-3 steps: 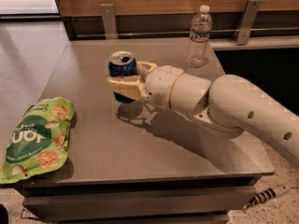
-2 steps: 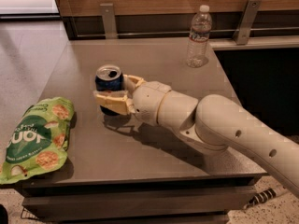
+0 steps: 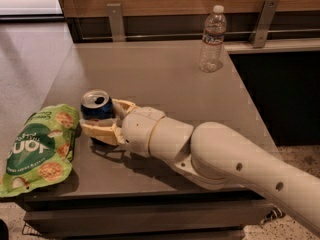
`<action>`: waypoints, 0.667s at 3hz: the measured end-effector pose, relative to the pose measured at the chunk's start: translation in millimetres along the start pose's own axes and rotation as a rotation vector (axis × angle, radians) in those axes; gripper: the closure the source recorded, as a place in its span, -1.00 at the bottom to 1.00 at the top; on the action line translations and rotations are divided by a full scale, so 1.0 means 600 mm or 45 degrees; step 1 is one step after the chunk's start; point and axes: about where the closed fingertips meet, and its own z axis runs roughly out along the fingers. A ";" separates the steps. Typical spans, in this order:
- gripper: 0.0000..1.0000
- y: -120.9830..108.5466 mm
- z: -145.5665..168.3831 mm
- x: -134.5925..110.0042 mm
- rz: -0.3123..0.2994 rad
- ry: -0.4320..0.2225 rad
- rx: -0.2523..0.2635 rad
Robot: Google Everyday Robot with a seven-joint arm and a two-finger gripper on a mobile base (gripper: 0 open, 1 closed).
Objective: Move pepsi can near green rice chip bag
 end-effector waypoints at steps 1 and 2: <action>1.00 0.020 0.005 0.013 0.007 0.066 -0.011; 0.65 0.023 0.006 0.012 0.004 0.069 -0.014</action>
Offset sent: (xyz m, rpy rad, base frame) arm -0.0089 0.0080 -0.0076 -0.0403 0.0302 0.0080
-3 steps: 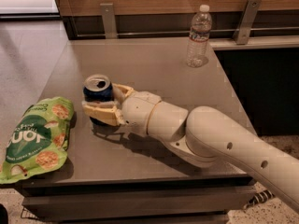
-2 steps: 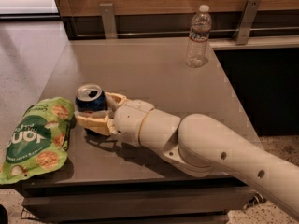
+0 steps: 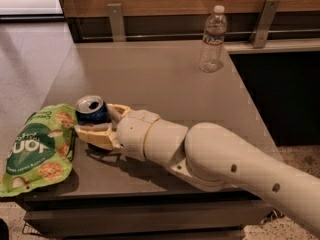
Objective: Move pepsi can near green rice chip bag
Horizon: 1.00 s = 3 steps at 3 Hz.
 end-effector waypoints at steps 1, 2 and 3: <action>0.01 0.003 0.002 -0.001 -0.003 0.000 -0.004; -0.42 0.005 0.003 -0.002 -0.004 0.000 -0.007; -0.89 0.007 0.004 -0.002 -0.006 0.001 -0.011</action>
Offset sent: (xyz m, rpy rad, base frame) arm -0.0007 0.0014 0.0004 -0.0005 -0.0011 0.0027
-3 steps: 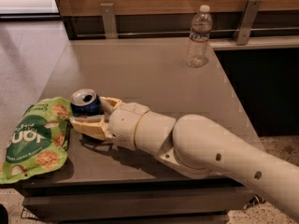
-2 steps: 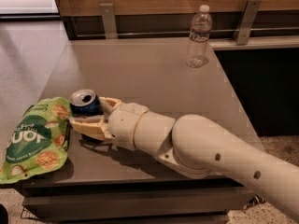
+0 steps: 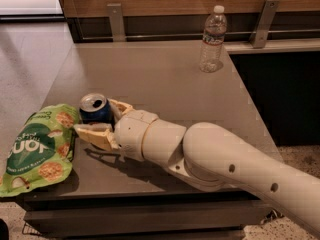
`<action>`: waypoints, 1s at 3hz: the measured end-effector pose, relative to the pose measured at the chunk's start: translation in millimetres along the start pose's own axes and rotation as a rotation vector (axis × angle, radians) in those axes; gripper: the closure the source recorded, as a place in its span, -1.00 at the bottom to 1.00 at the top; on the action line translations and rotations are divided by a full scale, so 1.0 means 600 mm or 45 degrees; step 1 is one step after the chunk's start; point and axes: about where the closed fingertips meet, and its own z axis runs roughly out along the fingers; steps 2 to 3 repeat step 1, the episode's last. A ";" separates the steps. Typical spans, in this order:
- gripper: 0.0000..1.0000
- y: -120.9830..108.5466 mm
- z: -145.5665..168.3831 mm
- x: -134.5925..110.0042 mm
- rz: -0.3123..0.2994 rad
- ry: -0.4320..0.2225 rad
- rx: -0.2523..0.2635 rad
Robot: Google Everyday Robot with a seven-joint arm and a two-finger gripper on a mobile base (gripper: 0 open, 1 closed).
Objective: Move pepsi can near green rice chip bag
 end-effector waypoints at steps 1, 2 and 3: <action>-1.00 0.001 0.001 0.000 -0.001 0.000 -0.002; -1.00 0.001 0.001 0.000 -0.001 0.000 -0.002; -1.00 0.001 0.001 0.000 -0.001 0.000 -0.002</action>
Offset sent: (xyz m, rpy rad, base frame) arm 0.0000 0.0000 0.0000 0.0000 0.0000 0.0000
